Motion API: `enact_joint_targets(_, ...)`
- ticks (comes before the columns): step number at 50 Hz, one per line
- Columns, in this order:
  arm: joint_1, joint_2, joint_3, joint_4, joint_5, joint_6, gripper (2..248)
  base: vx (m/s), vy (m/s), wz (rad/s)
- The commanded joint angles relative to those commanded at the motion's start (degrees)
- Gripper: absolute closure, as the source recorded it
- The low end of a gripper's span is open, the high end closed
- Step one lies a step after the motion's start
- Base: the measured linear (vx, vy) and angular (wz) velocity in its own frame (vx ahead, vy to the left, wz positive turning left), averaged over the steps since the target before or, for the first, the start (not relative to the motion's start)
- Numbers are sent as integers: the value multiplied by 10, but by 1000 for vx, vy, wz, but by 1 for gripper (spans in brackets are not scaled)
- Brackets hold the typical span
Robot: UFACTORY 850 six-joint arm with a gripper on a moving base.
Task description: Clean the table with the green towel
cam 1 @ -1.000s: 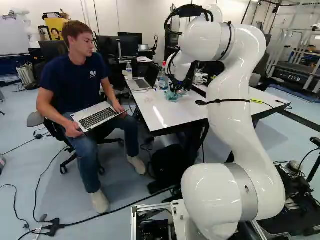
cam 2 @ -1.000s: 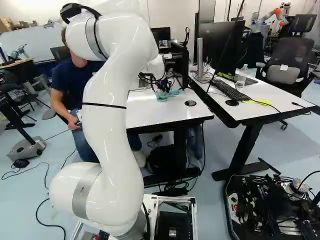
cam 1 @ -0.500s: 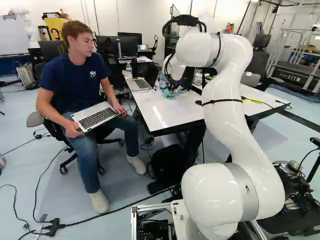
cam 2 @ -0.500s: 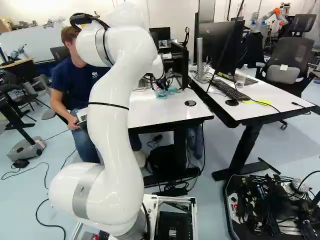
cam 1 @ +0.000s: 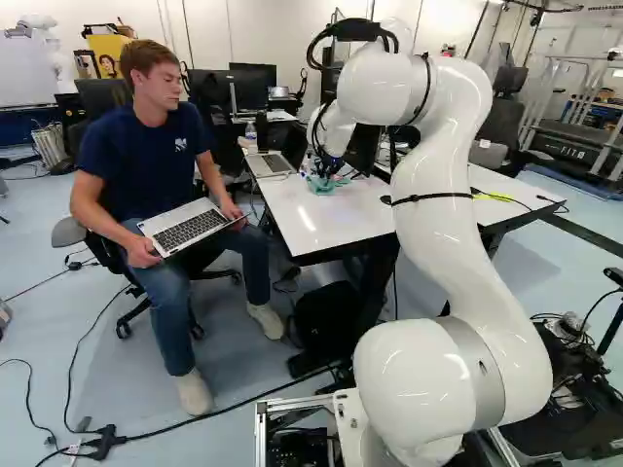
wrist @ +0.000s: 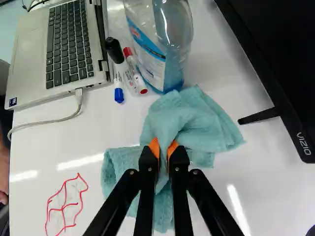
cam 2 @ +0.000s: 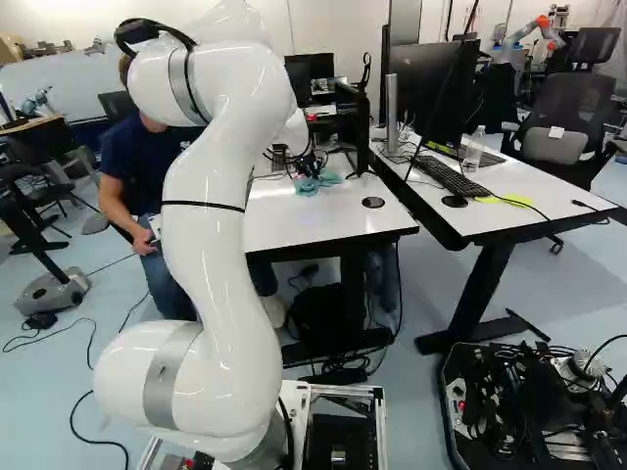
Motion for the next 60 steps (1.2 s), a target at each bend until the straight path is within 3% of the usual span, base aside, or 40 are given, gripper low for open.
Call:
enact_joint_targets(21, 4, 51, 71, 0, 0, 0, 211, 0, 0, 0)
enact_joint_targets(39, -10, 90, 125, 0, 0, 0, 211, 0, 0, 0)
enact_joint_targets(50, -25, 93, 129, 0, 0, 0, 211, 0, 0, 0)
enact_joint_targets(60, -34, 77, 108, 0, 0, 0, 211, 0, 0, 0)
